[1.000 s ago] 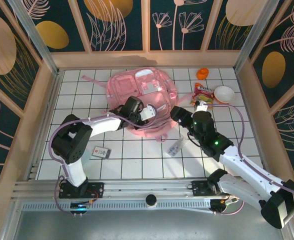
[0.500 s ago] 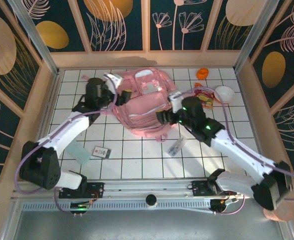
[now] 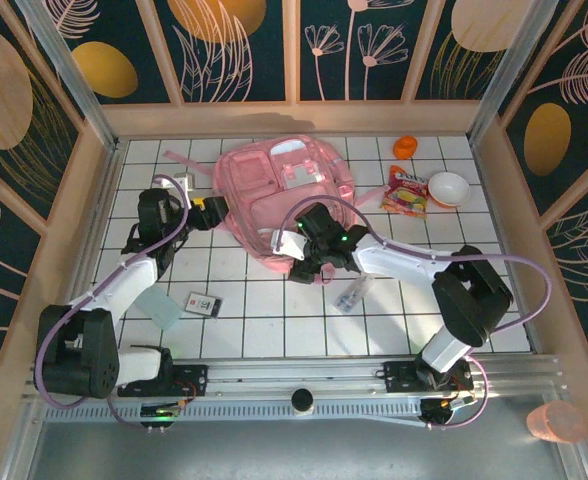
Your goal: Pack the student bag
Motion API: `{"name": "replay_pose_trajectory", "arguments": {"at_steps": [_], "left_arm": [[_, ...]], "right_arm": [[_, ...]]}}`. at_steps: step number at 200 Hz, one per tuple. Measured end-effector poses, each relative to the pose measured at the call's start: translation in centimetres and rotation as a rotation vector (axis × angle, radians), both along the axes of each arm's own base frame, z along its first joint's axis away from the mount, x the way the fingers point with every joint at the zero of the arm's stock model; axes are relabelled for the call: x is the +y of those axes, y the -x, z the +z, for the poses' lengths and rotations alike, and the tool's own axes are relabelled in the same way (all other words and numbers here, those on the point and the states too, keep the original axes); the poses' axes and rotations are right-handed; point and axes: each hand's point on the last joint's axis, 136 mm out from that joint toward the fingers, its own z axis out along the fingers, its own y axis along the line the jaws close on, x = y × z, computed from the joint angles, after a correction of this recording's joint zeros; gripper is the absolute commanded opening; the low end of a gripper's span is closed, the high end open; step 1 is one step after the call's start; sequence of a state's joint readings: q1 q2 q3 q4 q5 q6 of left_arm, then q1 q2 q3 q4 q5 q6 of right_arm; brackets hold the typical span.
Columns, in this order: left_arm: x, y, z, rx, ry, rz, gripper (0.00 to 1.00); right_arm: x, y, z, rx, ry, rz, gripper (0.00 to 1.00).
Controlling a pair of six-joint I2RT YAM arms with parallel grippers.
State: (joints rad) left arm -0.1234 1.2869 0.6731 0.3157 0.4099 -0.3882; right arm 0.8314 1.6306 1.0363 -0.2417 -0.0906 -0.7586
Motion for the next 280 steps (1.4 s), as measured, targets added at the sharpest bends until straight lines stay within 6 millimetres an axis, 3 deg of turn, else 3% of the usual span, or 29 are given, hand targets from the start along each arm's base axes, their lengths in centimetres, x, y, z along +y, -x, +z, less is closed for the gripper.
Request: {"name": "replay_pose_trajectory", "arguments": {"at_steps": [68,79,88,104,116,168,194,248,280], "left_arm": [[-0.1,0.0,0.0,-0.003,0.002,-0.003,0.70],[-0.1,-0.1,-0.2,0.003,0.004,-0.006,0.70],[-0.2,-0.2,-0.4,0.007,0.006,-0.008,0.69],[-0.2,-0.3,-0.9,0.017,0.005,-0.009,0.69],[-0.2,-0.4,-1.0,0.022,0.007,-0.008,0.68],[-0.3,-0.4,-1.2,0.026,0.008,-0.009,0.68],[-0.5,-0.3,-1.5,0.034,0.011,-0.022,0.66],[-0.9,0.3,-2.4,0.037,0.026,-0.056,0.65],[-1.4,1.2,-4.3,0.047,0.040,-0.091,0.63]], "right_arm": [[-0.5,-0.6,-4.2,0.017,0.094,0.081,0.85],[-0.6,-0.7,-4.8,0.013,0.113,0.088,0.74],[-0.7,-1.0,-5.2,0.004,0.122,0.088,0.56],[-0.6,-1.7,-5.5,-0.017,0.123,0.088,0.33],[-0.4,-1.9,-5.2,-0.034,0.115,0.094,0.00],[-0.4,-2.6,-3.5,-0.013,0.147,0.119,0.00],[-1.6,-3.3,-0.7,0.034,0.086,0.106,0.00],[-4.5,-6.4,12.4,-0.072,-0.102,0.054,0.00],[-5.8,-6.5,14.6,-0.058,-0.112,0.042,0.00]]}}
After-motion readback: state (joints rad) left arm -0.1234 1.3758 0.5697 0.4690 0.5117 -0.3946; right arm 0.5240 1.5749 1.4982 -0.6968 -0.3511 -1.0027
